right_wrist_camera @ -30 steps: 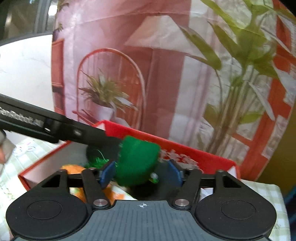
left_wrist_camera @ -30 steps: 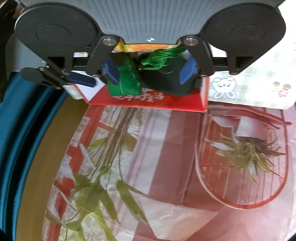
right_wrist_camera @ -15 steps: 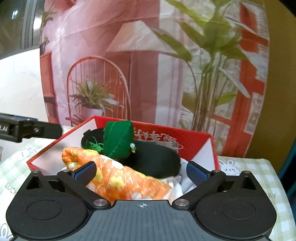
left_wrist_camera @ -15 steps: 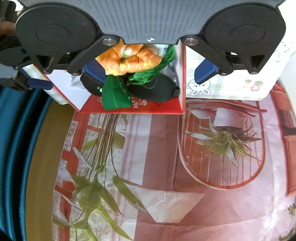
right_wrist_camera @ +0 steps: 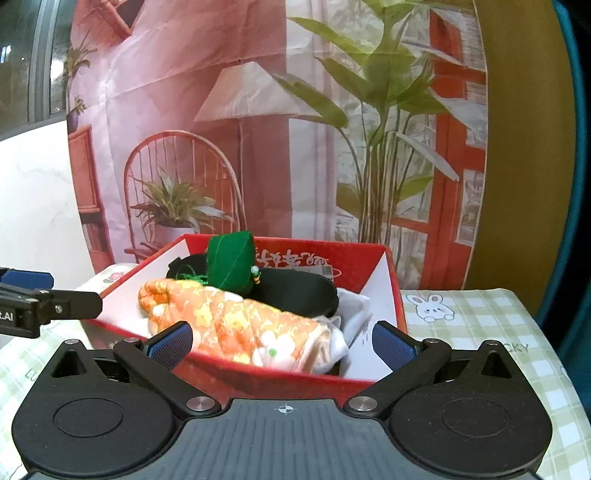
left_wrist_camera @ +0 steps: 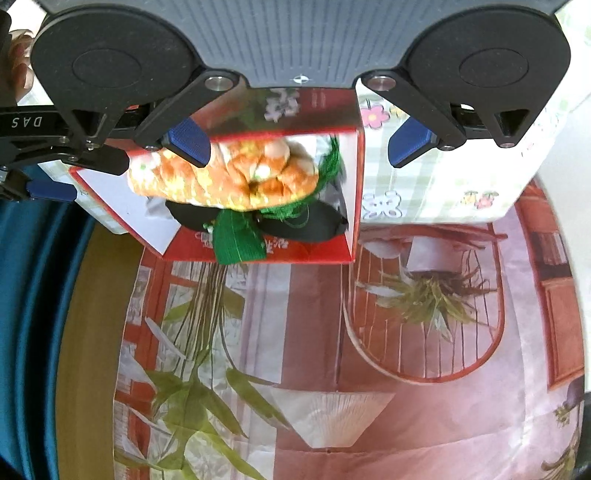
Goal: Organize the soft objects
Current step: 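Move both open tools down beside the box to the pink knit cloth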
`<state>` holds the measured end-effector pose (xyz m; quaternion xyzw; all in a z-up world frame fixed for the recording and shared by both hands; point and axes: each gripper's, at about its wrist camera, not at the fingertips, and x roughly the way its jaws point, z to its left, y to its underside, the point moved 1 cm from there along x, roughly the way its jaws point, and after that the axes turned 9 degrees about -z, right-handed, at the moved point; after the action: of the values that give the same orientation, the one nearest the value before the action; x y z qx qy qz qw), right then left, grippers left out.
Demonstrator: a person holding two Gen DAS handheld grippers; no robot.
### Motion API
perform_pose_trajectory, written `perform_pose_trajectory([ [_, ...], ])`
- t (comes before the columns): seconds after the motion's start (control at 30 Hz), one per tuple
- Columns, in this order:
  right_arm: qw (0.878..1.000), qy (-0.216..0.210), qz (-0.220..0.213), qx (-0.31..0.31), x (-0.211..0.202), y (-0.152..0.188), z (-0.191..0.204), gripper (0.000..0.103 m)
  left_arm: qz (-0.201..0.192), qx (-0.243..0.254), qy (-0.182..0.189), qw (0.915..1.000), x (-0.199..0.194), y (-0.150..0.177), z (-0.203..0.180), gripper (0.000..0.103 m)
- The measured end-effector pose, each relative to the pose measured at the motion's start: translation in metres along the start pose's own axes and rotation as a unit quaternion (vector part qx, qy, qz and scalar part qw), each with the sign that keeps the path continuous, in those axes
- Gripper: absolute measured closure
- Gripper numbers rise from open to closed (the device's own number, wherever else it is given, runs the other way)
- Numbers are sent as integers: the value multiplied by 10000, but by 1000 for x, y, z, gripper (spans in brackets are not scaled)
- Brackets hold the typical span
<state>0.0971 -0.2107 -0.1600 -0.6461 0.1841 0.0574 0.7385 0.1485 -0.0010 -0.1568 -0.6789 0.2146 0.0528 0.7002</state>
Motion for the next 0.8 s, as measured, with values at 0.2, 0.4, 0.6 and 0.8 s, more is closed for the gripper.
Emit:
perform_pose_trajectory([
  [0.2,9996,-81,136,212,-14,16,2,0,244,-189,-126,9994,-6,21,2,0],
  [0.4,9993,-117,306,153,-26,38,10,0,330,120,-328,9988,-15,39,-1,0],
  [0.6,9987,-114,485,113,-38,59,14,0,504,-80,-286,9983,-22,56,2,0],
  [0.8,9968,-68,765,215,-44,81,9,0,675,-244,-252,9971,-22,71,8,0],
])
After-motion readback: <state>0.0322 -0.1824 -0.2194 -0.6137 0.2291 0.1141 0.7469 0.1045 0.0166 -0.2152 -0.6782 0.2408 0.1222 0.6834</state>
